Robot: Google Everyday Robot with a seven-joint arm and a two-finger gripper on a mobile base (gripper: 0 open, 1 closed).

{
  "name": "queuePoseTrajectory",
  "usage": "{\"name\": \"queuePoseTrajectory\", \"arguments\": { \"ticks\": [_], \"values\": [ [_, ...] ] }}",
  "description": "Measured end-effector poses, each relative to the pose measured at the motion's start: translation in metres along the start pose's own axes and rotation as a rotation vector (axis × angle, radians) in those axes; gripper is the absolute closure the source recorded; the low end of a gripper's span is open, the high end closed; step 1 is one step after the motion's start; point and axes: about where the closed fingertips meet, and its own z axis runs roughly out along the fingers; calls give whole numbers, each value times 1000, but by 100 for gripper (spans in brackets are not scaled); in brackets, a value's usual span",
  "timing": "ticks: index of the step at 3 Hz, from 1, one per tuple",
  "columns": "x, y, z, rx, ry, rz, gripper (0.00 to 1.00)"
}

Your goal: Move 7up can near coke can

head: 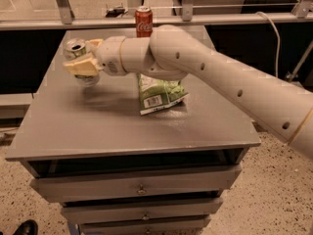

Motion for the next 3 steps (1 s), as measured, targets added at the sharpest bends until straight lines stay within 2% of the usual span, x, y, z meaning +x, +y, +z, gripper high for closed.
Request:
{"name": "queuePoseTrajectory", "arguments": {
  "ticks": [1, 2, 3],
  "values": [
    [-19, -44, -61, 106, -31, 4, 100],
    [-19, -44, -61, 106, -31, 4, 100],
    [-17, -66, -77, 158, -22, -27, 100]
  ]
}}
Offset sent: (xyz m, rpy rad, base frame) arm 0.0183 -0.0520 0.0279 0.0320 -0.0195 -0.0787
